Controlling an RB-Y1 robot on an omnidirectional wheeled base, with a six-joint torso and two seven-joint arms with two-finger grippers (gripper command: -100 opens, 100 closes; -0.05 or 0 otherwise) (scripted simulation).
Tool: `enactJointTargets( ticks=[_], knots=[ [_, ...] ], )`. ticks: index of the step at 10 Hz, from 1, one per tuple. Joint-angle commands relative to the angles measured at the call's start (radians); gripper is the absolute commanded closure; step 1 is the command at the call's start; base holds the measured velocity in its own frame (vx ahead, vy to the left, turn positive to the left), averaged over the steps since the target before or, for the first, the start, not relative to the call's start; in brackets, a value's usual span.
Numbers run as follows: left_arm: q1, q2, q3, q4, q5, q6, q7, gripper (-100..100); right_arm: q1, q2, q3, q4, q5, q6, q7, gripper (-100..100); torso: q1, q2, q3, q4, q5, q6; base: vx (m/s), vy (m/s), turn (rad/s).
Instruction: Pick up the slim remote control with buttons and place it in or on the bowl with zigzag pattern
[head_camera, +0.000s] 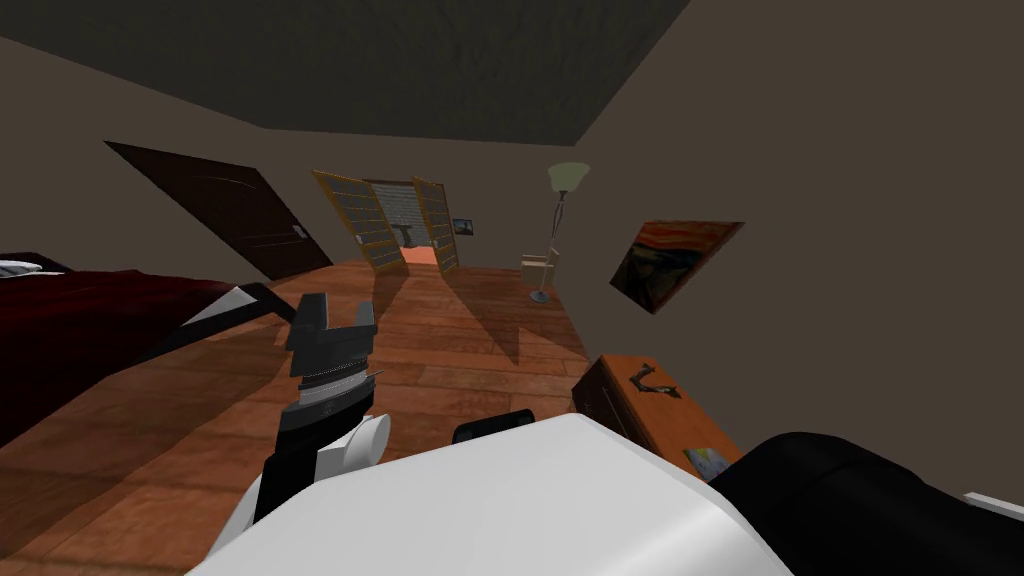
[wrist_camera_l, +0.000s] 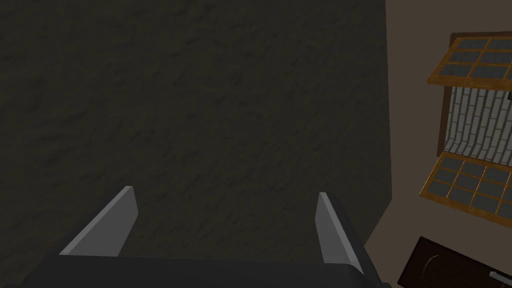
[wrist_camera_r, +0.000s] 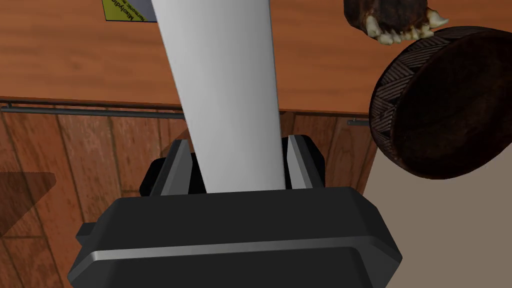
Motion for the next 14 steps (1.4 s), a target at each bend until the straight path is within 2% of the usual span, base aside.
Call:
enactJointTargets(
  ticks=[1, 10, 12, 13, 14],
  knots=[
    [0.0, 0.0, 0.0, 0.0, 0.0, 0.0, 0.0, 0, -0.018, -0.007, 0.004, -0.003, -0.008, -0.026, 0.006, 100, 0.0, 0.0, 0.0, 0.0, 0.0, 0.0, -0.102, -0.041, -0.357],
    [0.0, 0.0, 0.0, 0.0, 0.0, 0.0, 0.0, 0, -0.101, -0.008, 0.039, -0.068, -0.042, -0.115, -0.002, 100, 0.001, -0.003, -0.002, 0.0, 0.0, 0.003, -0.068, -0.05, -0.284],
    [0.0, 0.0, 0.0, 0.0, 0.0, 0.0, 0.0, 0, -0.112, -0.004, 0.042, -0.061, -0.04, -0.119, 0.002, 100, 0.001, -0.003, -0.001, 0.0, 0.001, 0.004, -0.039, -0.046, -0.2],
    [0.0, 0.0, 0.0, 0.0, 0.0, 0.0, 0.0, 0, -0.111, -0.004, 0.044, -0.062, -0.04, -0.121, -0.002, -100, 0.003, -0.006, -0.003, 0.0, 0.001, 0.001, -0.008, -0.005, 0.005],
    [0.0, 0.0, 0.0, 0.0, 0.0, 0.0, 0.0, 0, -0.111, -0.004, 0.044, -0.061, -0.04, -0.121, -0.001, -100, 0.005, -0.007, -0.004, 0.0, 0.002, 0.001, 0.0, 0.0, 0.0]
  ],
)
